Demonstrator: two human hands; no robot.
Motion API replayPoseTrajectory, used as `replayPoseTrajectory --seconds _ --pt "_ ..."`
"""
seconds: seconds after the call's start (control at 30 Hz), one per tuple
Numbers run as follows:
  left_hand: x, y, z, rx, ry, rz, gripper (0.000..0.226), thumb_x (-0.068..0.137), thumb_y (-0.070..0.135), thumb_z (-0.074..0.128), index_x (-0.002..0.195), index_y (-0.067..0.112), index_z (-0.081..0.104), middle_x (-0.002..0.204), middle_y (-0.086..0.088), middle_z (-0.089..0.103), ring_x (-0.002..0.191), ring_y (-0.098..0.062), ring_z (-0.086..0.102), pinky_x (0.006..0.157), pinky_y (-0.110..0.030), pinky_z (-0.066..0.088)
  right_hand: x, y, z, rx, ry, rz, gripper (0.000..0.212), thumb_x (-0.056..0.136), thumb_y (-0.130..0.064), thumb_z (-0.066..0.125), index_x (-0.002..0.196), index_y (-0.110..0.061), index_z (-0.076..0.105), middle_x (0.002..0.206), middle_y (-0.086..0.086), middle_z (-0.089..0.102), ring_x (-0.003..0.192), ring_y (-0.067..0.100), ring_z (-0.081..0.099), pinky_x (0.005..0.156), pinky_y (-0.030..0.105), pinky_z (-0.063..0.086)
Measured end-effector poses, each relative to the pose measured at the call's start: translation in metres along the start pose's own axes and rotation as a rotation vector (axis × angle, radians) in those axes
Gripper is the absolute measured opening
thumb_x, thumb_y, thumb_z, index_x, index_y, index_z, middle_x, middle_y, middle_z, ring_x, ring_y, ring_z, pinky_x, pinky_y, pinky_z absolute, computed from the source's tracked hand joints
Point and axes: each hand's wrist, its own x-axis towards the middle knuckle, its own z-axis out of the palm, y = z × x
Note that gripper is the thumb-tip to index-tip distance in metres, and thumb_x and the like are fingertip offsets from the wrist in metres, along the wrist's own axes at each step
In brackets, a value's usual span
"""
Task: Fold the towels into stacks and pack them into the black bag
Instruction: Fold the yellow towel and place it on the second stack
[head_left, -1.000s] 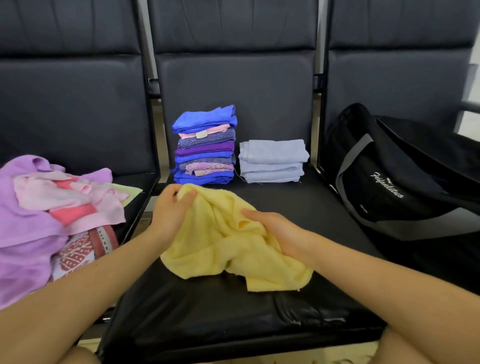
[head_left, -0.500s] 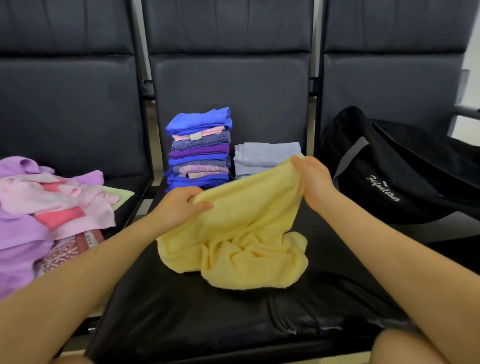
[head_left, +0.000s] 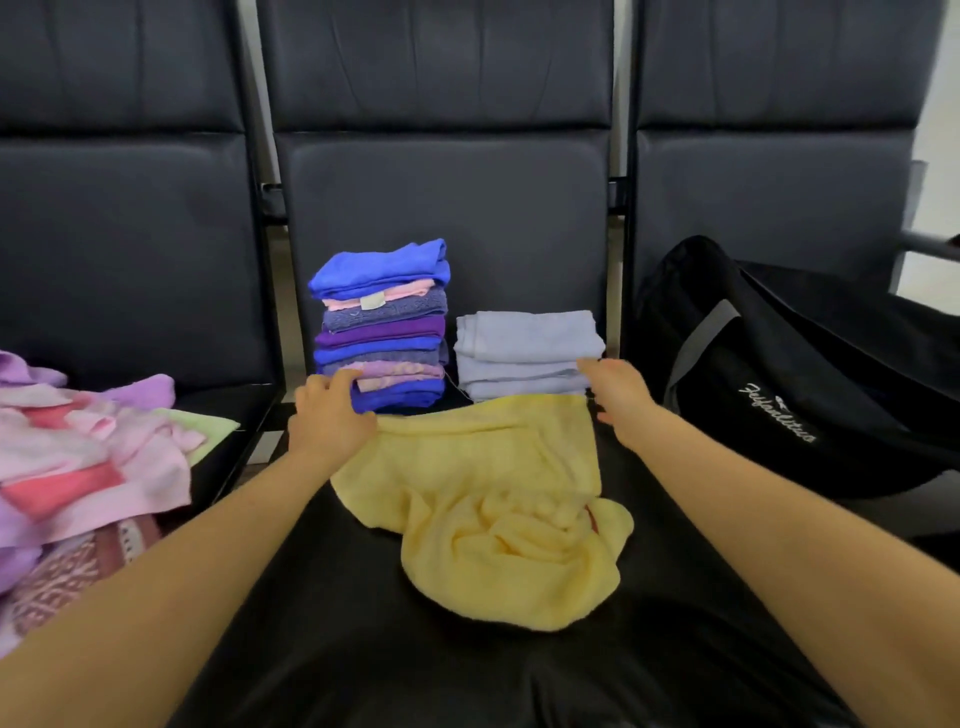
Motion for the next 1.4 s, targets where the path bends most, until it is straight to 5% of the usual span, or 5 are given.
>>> replayPoseTrajectory --seconds 0.27,0.4,0.87,1.03,1.4 --pt "-0.092 -0.001 -0.004 -0.025 -0.058 0.21 0.016 0.089 0.039 0.056 0.088 0.024 0.063 0.086 0.005 0.061 0.085 -0.019 0.06 0.065 -0.03 0.042 -0.042 0.047 -0.011 -0.289 -0.056 0.06 0.019 0.089 -0.027 0.055 0.078 -0.011 0.052 0.074 0.007 0.049 0.072 0.02 0.046 0.066 0.03 0.038" --pt "-0.125 0.006 -0.01 0.109 -0.369 0.093 0.059 0.088 0.065 0.041 0.058 0.016 0.054 0.061 0.001 0.055 0.063 -0.019 0.057 0.06 -0.03 0.041 -0.077 0.041 -0.024 -0.645 -0.19 0.018 0.047 0.086 -0.05 0.06 0.061 -0.013 0.046 0.063 0.0 0.049 0.059 0.014 0.049 0.051 0.026 0.035" --pt "-0.17 0.049 0.003 -0.967 -0.647 -0.436 0.033 0.094 0.027 0.059 0.123 0.02 0.046 0.11 0.002 0.055 0.092 -0.016 0.056 0.073 -0.026 0.046 -0.126 0.037 -0.011 -0.671 -0.379 -0.265 0.018 0.088 -0.039 0.063 0.104 -0.031 0.067 0.094 -0.016 0.054 0.093 0.009 0.055 0.072 0.024 0.041" --pt "-0.16 0.057 0.007 -1.107 -0.652 -0.575 0.045 0.089 0.022 0.063 0.13 0.013 0.047 0.119 -0.005 0.056 0.1 -0.02 0.054 0.087 -0.032 0.041 -0.121 0.036 -0.007 -0.769 -0.457 -0.137 0.042 0.086 -0.018 0.053 0.05 -0.022 0.031 0.055 -0.007 0.035 0.058 0.009 0.036 0.06 0.026 0.031" --pt "-0.116 0.069 -0.071 -1.454 -0.158 -0.325 0.028 0.088 0.021 0.058 0.116 0.021 0.061 0.108 -0.004 0.069 0.098 -0.02 0.066 0.076 -0.036 0.054 -0.109 -0.044 -0.048 0.504 -0.107 -0.103 0.02 0.086 -0.001 0.043 0.071 -0.012 0.051 0.05 -0.004 0.038 0.04 0.008 0.03 0.042 0.023 0.025"
